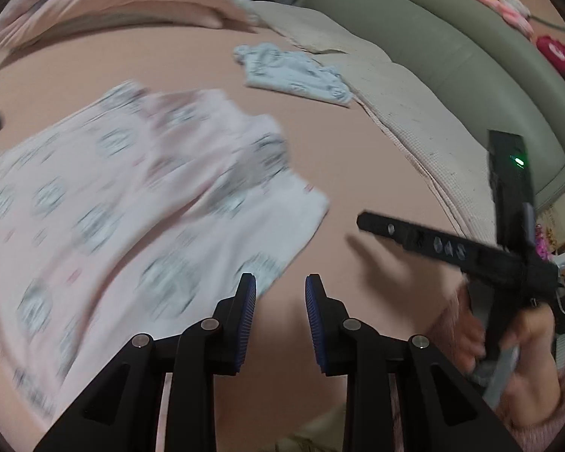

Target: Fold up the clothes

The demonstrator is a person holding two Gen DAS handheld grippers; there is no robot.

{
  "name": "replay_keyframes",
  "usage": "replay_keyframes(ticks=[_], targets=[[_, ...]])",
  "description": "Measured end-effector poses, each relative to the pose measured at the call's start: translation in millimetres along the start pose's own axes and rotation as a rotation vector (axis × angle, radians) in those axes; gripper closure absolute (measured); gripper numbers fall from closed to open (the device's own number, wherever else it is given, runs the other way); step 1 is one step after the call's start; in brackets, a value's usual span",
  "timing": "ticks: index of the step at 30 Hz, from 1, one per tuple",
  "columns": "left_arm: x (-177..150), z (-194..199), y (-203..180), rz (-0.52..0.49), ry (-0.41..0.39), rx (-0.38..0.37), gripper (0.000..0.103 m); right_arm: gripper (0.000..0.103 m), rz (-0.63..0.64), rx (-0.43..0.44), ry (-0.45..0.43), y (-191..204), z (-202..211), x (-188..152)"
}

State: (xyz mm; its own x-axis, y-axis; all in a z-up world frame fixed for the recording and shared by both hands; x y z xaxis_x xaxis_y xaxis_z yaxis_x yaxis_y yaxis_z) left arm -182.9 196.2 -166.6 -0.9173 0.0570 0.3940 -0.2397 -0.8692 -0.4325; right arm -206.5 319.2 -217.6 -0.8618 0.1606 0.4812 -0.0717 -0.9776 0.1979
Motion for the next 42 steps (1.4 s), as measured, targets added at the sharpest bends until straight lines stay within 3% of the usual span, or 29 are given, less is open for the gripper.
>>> replay_keyframes(ticks=[7,11,17,18,20,24,32,36,42], targets=[[7.3,-63.4,-31.7,-0.074,0.029,0.068,0.078,0.060,-0.050,0.052,-0.029,-17.0,-13.4,-11.3],[16.0,-79.6,-31.3,-0.081,-0.005,0.107,0.078,0.060,-0.024,0.032,-0.046,-15.7,-16.9,-6.2],[23.0,-93.1,-32.2,-0.078,-0.043,0.106,0.079,0.060,-0.012,0.029,-0.059,-16.1,-19.2,-4.9],[22.8,-93.7,-32.6,-0.085,-0.047,0.113,0.080,0.060,-0.012,0.028,-0.060,-18.3,-18.4,-6.6],[24.2,-93.2,-29.5,-0.087,-0.060,0.143,0.093,0.060,-0.011,0.027,-0.059,-19.8,-16.4,-7.6],[30.7,-72.3,-19.5,-0.021,-0.078,0.089,0.098,0.060,-0.005,0.029,-0.053,-20.1,-13.1,-8.5],[63.3,26.1,35.8,0.104,-0.225,0.014,0.098,0.060,0.093,0.100,-0.034,25.9,-13.3,17.8],[83.0,60.9,92.7,0.180,-0.265,0.001,0.098,0.060,0.177,0.116,-0.035,64.1,-23.2,43.5],[105.3,88.6,190.7,0.273,-0.288,0.079,0.098,0.060,0.278,0.124,-0.035,125.8,-52.1,96.7]])
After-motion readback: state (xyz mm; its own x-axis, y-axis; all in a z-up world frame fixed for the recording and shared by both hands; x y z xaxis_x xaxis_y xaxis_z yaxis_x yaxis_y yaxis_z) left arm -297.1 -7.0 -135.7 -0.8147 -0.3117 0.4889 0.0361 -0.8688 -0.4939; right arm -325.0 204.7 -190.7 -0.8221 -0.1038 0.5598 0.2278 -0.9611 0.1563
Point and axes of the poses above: each gripper's, at about its wrist camera, not at the fingertips, and z roughly against the way its jaws point, y to its left, x to its top, the point moved 9 cm from there along -z, roughly the way its jaws point, and after that the axes turned 13 degrees about z, right-handed, at the moved point
